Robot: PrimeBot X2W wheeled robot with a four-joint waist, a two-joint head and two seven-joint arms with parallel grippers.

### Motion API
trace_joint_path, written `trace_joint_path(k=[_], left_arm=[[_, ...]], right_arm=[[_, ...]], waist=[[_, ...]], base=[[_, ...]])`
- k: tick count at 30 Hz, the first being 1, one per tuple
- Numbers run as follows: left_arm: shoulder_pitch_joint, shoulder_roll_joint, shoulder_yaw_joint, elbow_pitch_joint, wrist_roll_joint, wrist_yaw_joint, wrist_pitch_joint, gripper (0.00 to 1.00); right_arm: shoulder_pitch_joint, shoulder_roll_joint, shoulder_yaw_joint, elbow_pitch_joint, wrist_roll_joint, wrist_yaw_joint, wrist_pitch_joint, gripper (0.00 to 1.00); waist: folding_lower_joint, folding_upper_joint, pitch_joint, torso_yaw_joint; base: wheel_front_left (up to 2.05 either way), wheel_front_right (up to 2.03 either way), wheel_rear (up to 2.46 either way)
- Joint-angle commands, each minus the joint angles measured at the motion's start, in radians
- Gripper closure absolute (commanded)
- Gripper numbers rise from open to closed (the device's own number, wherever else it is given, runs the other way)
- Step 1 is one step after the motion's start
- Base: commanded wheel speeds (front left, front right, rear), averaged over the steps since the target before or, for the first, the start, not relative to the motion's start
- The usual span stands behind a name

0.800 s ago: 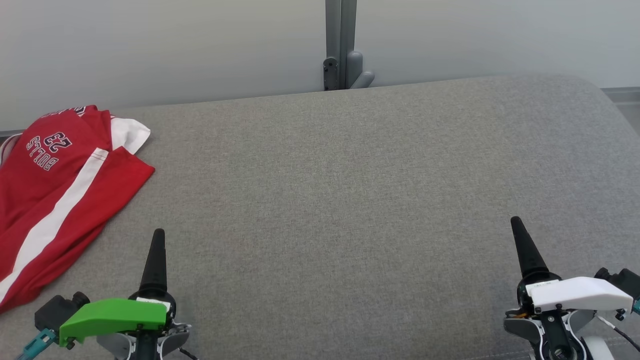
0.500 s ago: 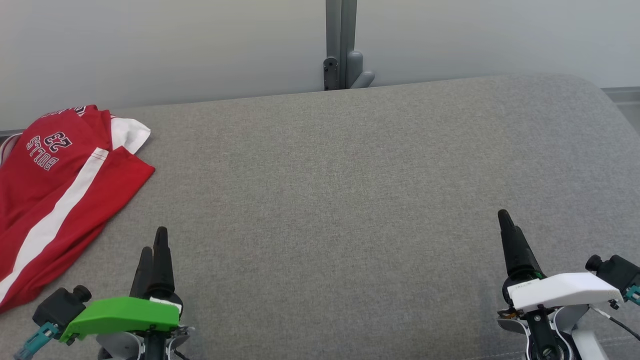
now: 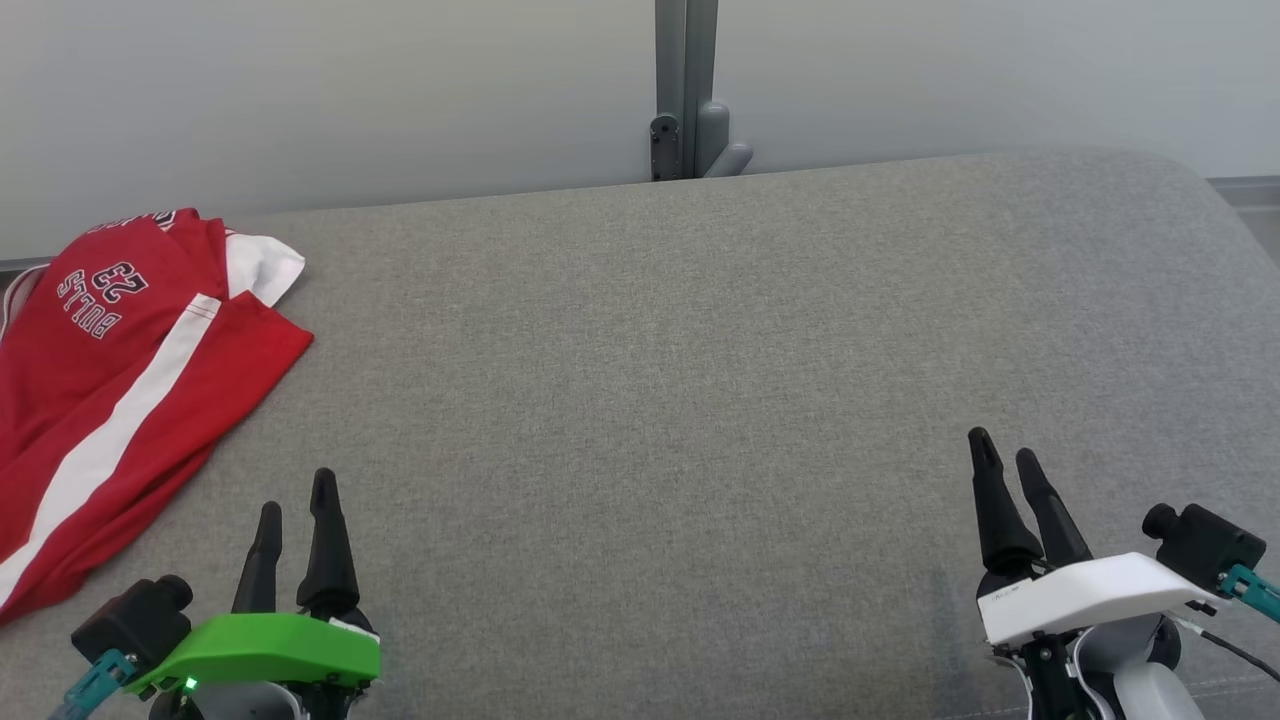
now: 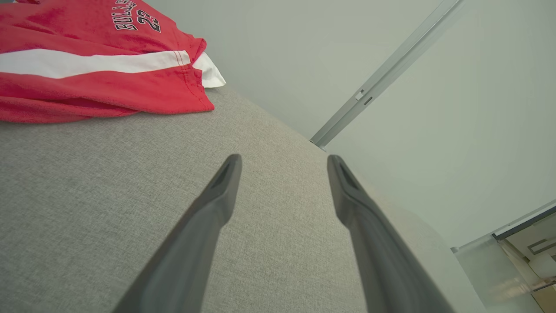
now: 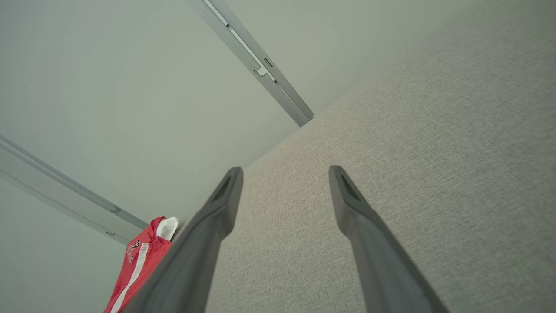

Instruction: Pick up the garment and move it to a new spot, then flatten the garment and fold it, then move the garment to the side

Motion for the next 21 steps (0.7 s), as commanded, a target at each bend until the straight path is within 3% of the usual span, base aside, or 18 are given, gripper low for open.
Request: trace_joint_path(k=[1,21], left_arm=[[0.003,0.011,-0.003,-0.015,0.038,0.003,-0.011,0.0],[0.034,0.014,-0.029,-0.02,0.275,0.003,-0.069,0.0]], right_arm=[[0.002,-0.007,0.006,-0.014,-0.041,0.0,-0.011,0.0],[0.005,-0.01,0.061,-0.016,-0.296,0.0,-0.066,0.0]], waist=[[0.0,0.0046,0.0,0.001],[0.0,0.0064,-0.002,0.002]], base=[[0.0,0.0,0.0],[0.0,0.0,0.0]])
